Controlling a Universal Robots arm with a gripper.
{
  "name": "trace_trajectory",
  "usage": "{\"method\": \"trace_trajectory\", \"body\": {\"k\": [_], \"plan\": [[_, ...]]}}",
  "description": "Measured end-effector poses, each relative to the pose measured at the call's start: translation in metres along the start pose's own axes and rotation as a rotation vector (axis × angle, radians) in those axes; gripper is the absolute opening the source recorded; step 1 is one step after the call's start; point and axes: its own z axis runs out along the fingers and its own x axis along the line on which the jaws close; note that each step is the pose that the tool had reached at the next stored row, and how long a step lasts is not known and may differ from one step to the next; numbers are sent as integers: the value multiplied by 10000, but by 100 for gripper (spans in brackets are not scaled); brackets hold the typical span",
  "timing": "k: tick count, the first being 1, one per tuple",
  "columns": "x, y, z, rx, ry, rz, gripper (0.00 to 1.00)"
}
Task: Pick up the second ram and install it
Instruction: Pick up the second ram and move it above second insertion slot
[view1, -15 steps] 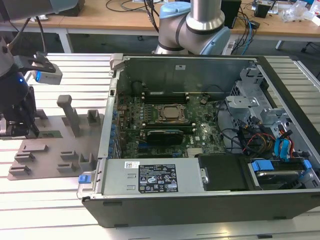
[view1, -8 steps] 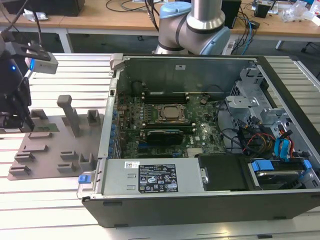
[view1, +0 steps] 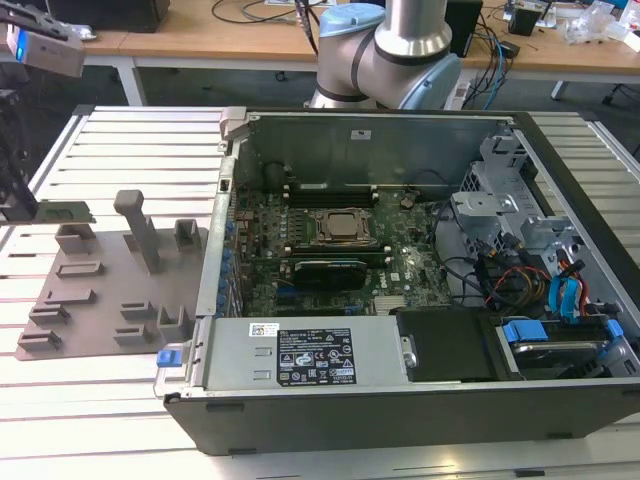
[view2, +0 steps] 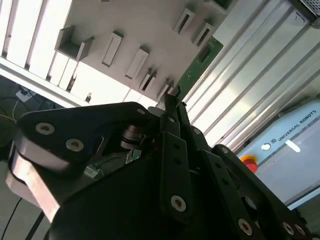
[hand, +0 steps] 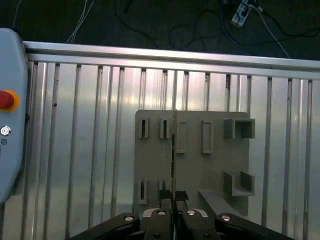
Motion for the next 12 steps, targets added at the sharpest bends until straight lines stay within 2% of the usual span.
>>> {"method": "trace_trajectory", "body": {"k": [2,4,6,7,10,11,12], "plan": [[-2,5,-116,1,0,1,14],[-3,9,-192,2,-1,0,14],[-5,14,-323,1,0,-1,14],[-6,16,-365,1,-2,0,14],[-6,16,-367,3,-39,-1,14],[-5,11,-367,6,-78,-5,14],[-4,-10,-367,16,-233,-7,14]]}}
